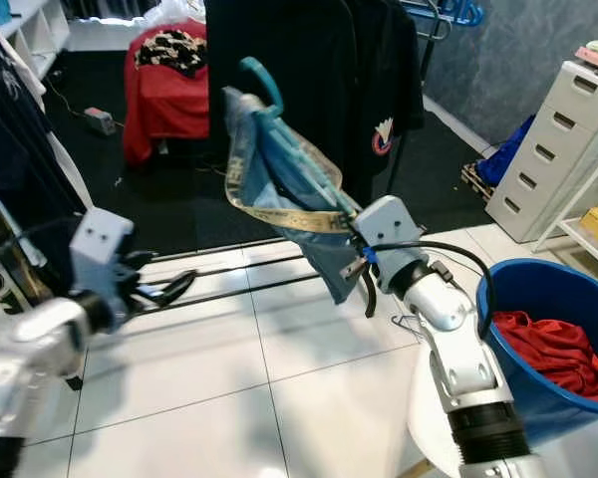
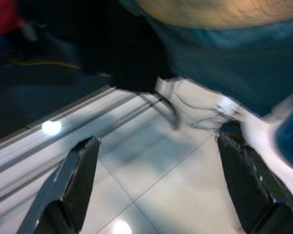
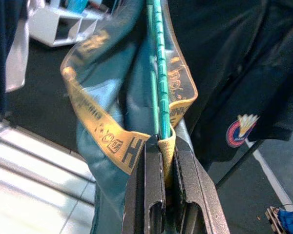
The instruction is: Hang hanger
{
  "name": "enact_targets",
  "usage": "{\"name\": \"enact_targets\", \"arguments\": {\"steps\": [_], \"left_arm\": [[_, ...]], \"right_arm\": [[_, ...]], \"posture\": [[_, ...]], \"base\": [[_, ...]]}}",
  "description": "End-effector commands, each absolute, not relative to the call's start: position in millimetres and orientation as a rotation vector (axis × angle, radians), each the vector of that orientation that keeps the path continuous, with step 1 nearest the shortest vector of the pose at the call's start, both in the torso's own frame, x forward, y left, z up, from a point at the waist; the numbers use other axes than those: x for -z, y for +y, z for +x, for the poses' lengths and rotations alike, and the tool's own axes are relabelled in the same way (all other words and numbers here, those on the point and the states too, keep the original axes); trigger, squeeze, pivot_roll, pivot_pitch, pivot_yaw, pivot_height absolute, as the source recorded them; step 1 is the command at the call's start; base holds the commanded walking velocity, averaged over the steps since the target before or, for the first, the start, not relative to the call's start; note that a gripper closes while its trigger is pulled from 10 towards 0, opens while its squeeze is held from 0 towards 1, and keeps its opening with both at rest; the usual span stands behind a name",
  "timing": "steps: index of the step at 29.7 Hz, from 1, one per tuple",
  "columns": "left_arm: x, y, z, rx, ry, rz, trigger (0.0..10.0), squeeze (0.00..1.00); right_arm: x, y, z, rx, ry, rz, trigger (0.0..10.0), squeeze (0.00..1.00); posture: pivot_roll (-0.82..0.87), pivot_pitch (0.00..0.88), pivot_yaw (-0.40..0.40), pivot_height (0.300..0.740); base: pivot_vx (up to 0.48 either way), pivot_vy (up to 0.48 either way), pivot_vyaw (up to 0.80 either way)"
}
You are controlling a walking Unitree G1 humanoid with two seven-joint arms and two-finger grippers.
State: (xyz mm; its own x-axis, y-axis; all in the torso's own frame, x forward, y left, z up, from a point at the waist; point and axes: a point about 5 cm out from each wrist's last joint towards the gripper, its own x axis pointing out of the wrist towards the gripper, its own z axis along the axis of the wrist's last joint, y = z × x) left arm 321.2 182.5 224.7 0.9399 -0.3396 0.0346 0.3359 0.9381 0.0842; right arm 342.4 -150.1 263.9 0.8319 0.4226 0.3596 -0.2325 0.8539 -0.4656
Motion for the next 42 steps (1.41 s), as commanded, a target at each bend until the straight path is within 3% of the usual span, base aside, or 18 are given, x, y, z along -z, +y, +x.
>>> {"name": "enact_targets", "arguments": {"steps": [1, 7, 16, 18, 20, 28, 42], "left_arm": [[-219.9, 176.3, 322.2, 0.294, -0.026, 0.072, 10.0, 0.00], [-220.3, 165.6, 320.9, 0.230, -0.017, 0.002, 10.0, 0.00], [-238.9, 163.9, 320.3, 0.172, -0.107, -0.058, 10.0, 0.00], [-238.6, 165.2, 320.2, 0.174, -0.095, -0.071, 10.0, 0.00], [-237.7, 165.3, 319.6, 0.177, -0.087, -0.073, 10.0, 0.00], [-217.0, 166.8, 302.8, 0.183, -0.043, -0.039, 10.0, 0.00], [-224.9, 176.1, 304.1, -0.005, -0.127, 0.049, 10.0, 0.00]], "right_arm": [[-272.2, -156.8, 341.6, -0.293, -0.497, -0.370, 10.0, 0.00], [-270.0, -159.2, 343.3, -0.216, -0.458, -0.220, 10.0, 0.00], [-268.6, -150.7, 339.7, -0.242, -0.439, -0.166, 10.0, 0.00], [-260.2, -131.9, 328.9, -0.425, -0.399, -0.162, 10.0, 0.00], [-256.8, -125.5, 324.6, -0.485, -0.381, -0.156, 10.0, 0.00], [-239.0, -103.8, 312.6, -0.570, -0.312, -0.070, 10.0, 0.00], [-246.8, -113.1, 313.9, -0.517, -0.326, 0.004, 10.0, 0.00]], "posture": [[-0.09, 0.189, -0.017, 0.740], [-0.10, 0.186, -0.019, 0.740], [-0.10, 0.186, -0.015, 0.740], [-0.10, 0.191, -0.012, 0.740], [-0.10, 0.190, -0.012, 0.740], [-0.08, 0.210, -0.040, 0.740], [-0.06, 0.207, -0.076, 0.740]], "base": [[0.000, 0.000, 0.00], [0.000, 0.000, 0.00], [0.000, 0.000, 0.00], [0.000, 0.000, 0.00], [0.000, 0.000, 0.00], [0.000, 0.000, 0.00], [0.000, 0.000, 0.00]]}}
